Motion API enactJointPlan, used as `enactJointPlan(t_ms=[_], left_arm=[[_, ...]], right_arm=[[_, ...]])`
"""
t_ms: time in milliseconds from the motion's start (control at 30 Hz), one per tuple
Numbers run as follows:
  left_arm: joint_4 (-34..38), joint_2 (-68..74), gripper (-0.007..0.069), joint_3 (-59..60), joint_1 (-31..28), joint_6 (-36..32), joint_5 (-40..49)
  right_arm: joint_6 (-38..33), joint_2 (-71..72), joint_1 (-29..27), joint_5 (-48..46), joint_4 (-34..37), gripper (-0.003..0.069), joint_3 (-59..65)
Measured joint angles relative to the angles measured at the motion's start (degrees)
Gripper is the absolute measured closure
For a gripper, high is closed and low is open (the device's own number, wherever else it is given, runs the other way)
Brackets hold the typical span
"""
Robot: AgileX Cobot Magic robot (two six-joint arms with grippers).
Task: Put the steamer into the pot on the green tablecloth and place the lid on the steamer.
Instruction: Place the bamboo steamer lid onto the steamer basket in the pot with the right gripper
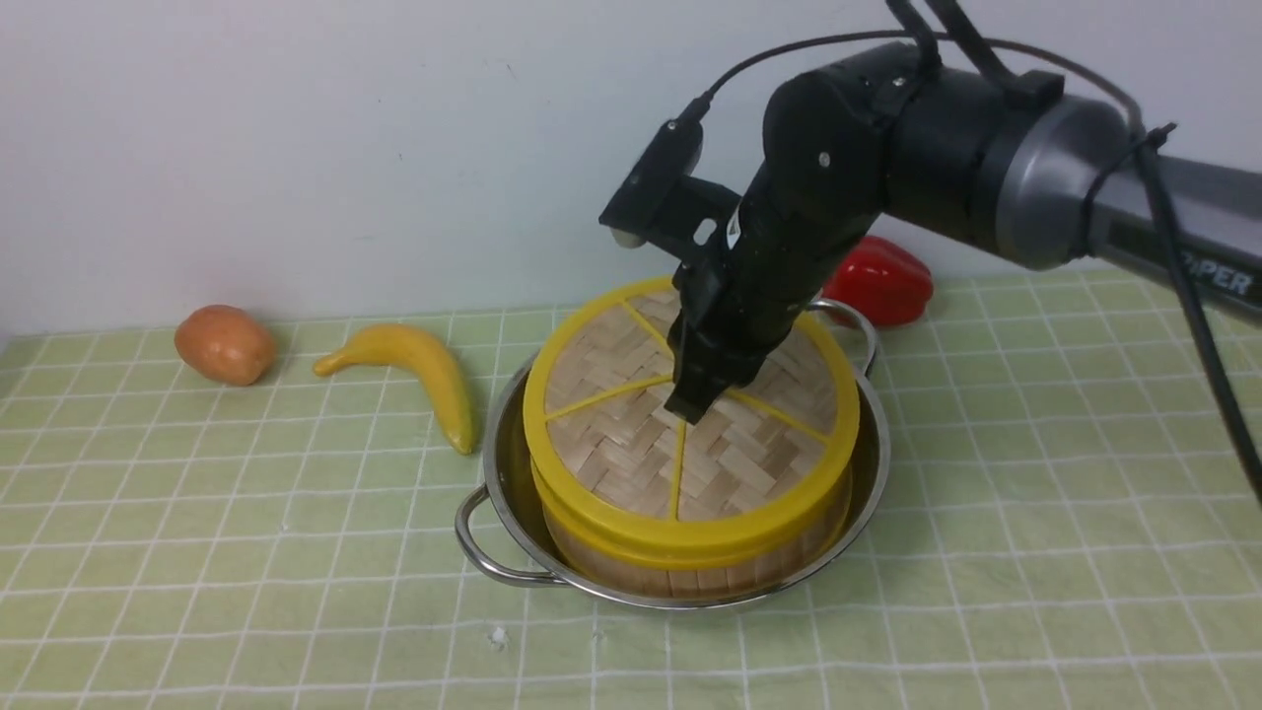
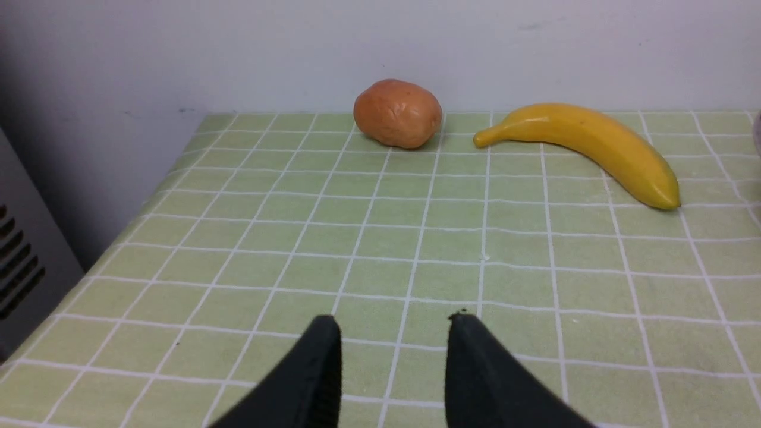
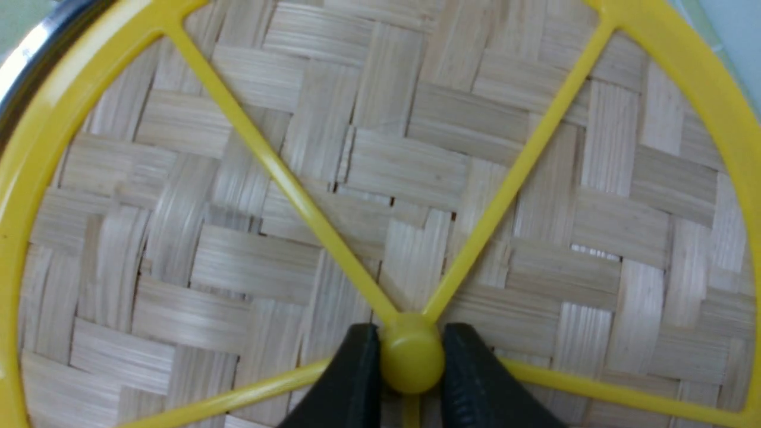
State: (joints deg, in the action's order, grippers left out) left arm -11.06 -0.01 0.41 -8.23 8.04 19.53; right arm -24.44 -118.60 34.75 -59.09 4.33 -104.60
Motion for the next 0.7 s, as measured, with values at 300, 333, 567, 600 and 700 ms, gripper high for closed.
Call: enactJointPlan(t_ms=[300,333,567,600,700], left_arm=[[0.00,0.00,0.0382,0.00,0.00,-0.05,0.00],[0.00,0.00,0.0382,0.00,0.00,-0.05,0.00],[0.00,0.00,0.0382,0.00,0.00,-0.05,0.00],[0.00,0.00,0.0382,0.00,0.00,-0.05,0.00],[0.00,0.00,0.0382,0.00,0.00,-0.05,0.00]], right_arm=[[-1.36,-2.74,0.00,2.06,0.44,0.0513,-0.26],[-1.36,-2.75,0.00,2.06,0.44,0.0513,-0.33],[-1.36,-2.48,0.00,2.68,0.27,0.0473,-0.46],[-1.36,-2.13,0.00,2.89,0.10,0.0441,-0.46],[-1.08,-0.41,0.00,3.12,-0.42,0.0272,-0.46]])
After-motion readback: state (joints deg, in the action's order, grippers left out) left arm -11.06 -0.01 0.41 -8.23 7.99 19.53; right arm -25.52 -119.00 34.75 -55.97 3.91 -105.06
